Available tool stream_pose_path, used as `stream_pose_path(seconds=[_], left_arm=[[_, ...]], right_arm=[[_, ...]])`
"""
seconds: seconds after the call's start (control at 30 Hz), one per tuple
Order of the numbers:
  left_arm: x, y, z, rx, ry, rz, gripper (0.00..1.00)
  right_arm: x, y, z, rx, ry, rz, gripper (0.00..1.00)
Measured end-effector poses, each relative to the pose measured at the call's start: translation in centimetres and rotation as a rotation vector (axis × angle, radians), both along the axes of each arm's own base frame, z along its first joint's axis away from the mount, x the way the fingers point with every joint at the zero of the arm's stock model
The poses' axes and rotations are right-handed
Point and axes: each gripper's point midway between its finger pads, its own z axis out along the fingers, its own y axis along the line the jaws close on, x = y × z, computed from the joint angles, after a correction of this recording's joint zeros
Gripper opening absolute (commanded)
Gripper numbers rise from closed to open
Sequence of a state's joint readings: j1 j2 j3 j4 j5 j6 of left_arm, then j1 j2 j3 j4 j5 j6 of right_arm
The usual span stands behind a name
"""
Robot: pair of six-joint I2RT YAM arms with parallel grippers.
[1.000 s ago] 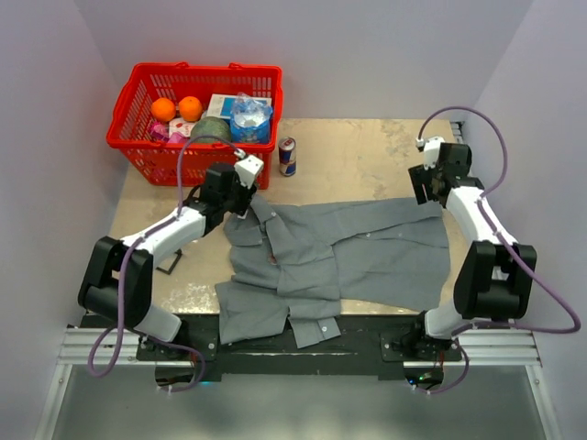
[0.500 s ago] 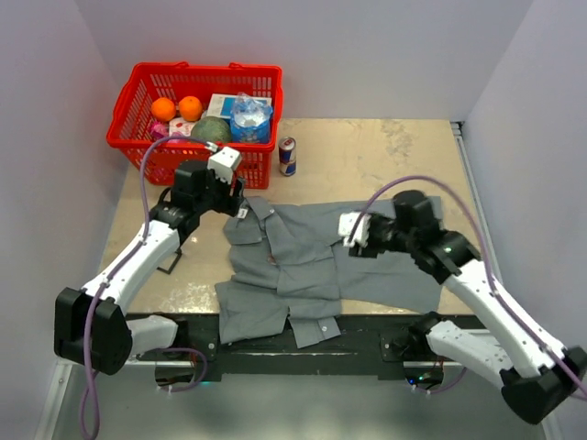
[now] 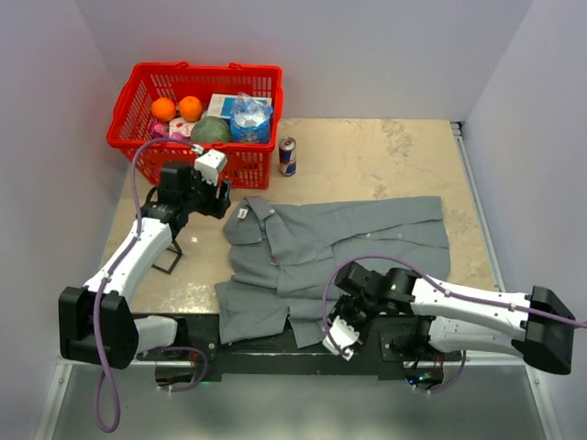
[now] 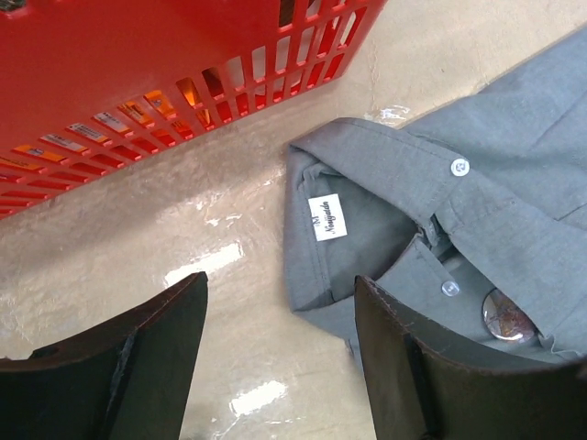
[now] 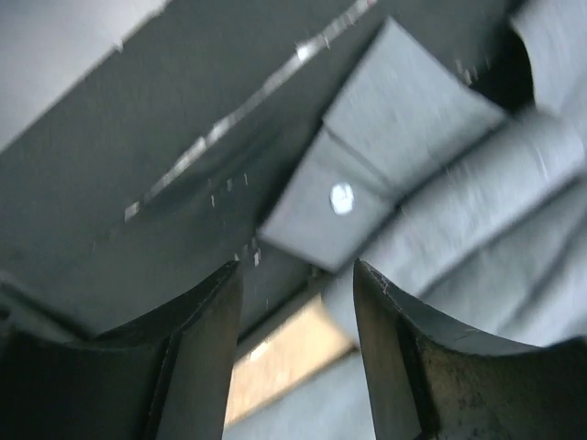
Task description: Remove the brooch from the garment
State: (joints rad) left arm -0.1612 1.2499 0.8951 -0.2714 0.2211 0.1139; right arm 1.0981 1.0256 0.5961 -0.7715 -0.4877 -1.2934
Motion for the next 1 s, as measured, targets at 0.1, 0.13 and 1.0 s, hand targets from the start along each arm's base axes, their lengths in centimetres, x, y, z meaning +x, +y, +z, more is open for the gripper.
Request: stream_pose_path(seconds=[0.1, 0.13, 1.0], left_arm=[[0.0, 0.2, 0.0, -0.001, -0.002, -0.003, 0.69], [0.0, 0.2, 0.1, -0.003, -0.002, -0.006, 0.69], [0.0, 1.0, 2.5, -0.056, -0.052, -0.006, 0.68]], right_arm=[[-1.4, 0.7, -1.5, -0.004, -0.019, 0.067, 0.53], [-1.9, 0.7, -2.0, -0.012, -0.015, 0.077, 0.53], [1.8, 5.2, 2.0, 0.073, -0.237, -0.157, 0.0]])
